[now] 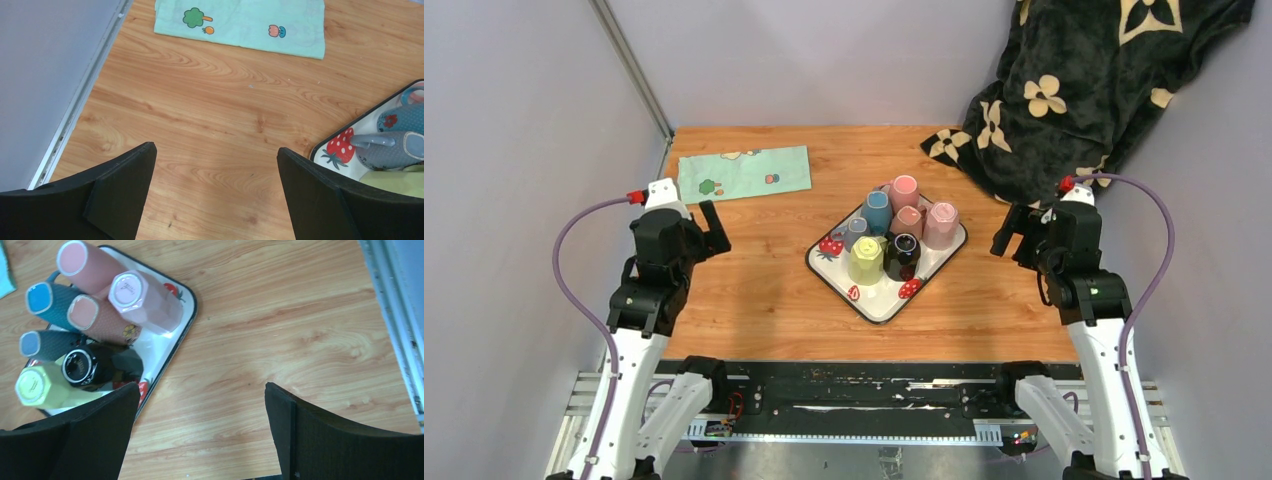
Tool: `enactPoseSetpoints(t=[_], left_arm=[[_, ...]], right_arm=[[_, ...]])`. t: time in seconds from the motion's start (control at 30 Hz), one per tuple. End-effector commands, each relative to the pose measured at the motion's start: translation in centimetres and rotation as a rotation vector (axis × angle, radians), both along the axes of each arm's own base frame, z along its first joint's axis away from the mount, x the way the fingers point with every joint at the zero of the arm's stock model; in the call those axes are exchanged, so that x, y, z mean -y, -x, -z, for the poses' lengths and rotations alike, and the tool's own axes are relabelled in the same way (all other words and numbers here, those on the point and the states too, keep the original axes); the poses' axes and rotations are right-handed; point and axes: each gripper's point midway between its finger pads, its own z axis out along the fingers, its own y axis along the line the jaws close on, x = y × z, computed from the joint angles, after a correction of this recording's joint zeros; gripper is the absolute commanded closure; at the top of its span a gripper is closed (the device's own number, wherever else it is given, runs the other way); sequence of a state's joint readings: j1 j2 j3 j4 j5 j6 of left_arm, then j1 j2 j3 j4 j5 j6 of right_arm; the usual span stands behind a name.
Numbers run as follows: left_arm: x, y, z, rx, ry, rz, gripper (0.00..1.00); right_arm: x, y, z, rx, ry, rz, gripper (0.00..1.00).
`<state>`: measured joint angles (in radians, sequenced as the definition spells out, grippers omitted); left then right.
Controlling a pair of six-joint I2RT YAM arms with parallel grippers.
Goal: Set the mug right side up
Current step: Turn over the cup on the tray.
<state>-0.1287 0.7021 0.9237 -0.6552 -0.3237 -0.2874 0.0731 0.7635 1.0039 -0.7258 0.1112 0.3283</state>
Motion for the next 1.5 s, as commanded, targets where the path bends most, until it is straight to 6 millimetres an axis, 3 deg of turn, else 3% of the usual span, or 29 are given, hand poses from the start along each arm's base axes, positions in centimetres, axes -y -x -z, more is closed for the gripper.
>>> enactPoseSetpoints(t=[0.0,0.3,0.53,0.8,1.1,1.3,1.47], left_arm=[[0.8,-0.5,-0.2,0.046,0.014,0.039,0.0],[1.9,-0.9,1.7,0.033,0.028,0.104,0.0],[3.2,-1.7,2.2,0.016,0.048,0.163,0.0],[5.8,-2.9,2.2,-0.017,0.1,0.284,0.0],[10.5,-6.3,2.6,-0.161,0.138,0.476,0.01],[14.9,-7.7,3.1,-0.117,0.08,0.608,0.0],[15.9,-8.5,3.6,-0.091,-0.028,0.651,0.0]], right_arm=[[-3.1,-0.2,0.0,-0.004,-0.078,-0.154,0.0],[-7.3,-1.2,1.1,-0.06,-0.165,-0.338,0.04],[-11.6,-1.7,1.6,-0.122,-0.048,-0.488,0.11],[-16.5,-1.5,4.0,-0.241,0.059,-0.674,0.19],[-17.3,-1.8,4.5,-0.251,0.042,-0.671,0.22],[-15.9,-1.1,4.8,-0.239,0.071,-0.643,0.23],[-15.1,-0.1,4.6,-0.206,0.085,-0.648,0.22]])
